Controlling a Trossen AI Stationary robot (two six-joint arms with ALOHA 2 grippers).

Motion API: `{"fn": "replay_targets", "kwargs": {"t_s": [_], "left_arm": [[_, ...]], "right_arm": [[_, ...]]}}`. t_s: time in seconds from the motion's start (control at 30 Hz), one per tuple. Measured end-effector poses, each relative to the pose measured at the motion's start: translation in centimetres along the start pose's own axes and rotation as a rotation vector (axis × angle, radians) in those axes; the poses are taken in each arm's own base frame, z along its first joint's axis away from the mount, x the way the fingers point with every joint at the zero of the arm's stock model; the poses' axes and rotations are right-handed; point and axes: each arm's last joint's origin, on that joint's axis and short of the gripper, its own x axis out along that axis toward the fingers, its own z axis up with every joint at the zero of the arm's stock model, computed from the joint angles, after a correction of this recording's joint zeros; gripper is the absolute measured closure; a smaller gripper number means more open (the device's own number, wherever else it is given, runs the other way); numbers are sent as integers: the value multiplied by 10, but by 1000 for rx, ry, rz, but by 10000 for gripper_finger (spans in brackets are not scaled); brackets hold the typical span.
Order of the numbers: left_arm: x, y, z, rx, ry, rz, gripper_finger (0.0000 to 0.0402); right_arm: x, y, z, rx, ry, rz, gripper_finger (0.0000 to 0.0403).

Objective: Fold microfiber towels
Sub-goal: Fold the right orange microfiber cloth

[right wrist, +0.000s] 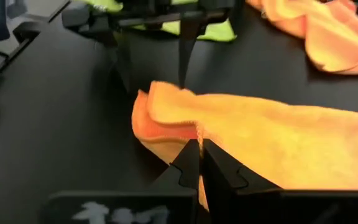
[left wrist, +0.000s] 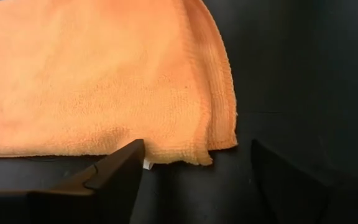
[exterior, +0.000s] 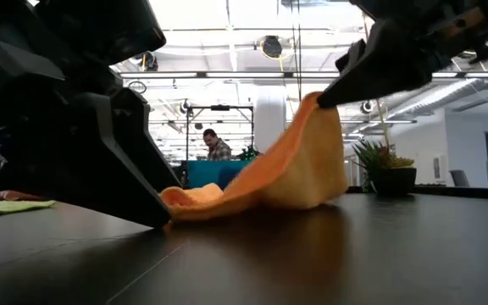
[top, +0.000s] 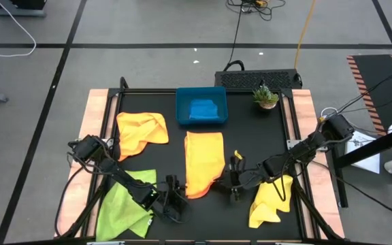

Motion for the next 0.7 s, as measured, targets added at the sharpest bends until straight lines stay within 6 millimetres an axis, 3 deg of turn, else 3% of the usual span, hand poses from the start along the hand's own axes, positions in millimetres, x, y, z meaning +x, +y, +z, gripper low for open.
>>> {"fn": "replay_targets", "kwargs": {"t_s": [0.47, 0.7], "left_arm": [[5, 5, 4, -17, -16, 10, 200], [6, 6, 5, -21, -4, -13, 264]], "right_arm": [[-5, -3, 6, 16, -27, -16, 403], [-5, -4, 6, 17, -28, -18, 403]]}}
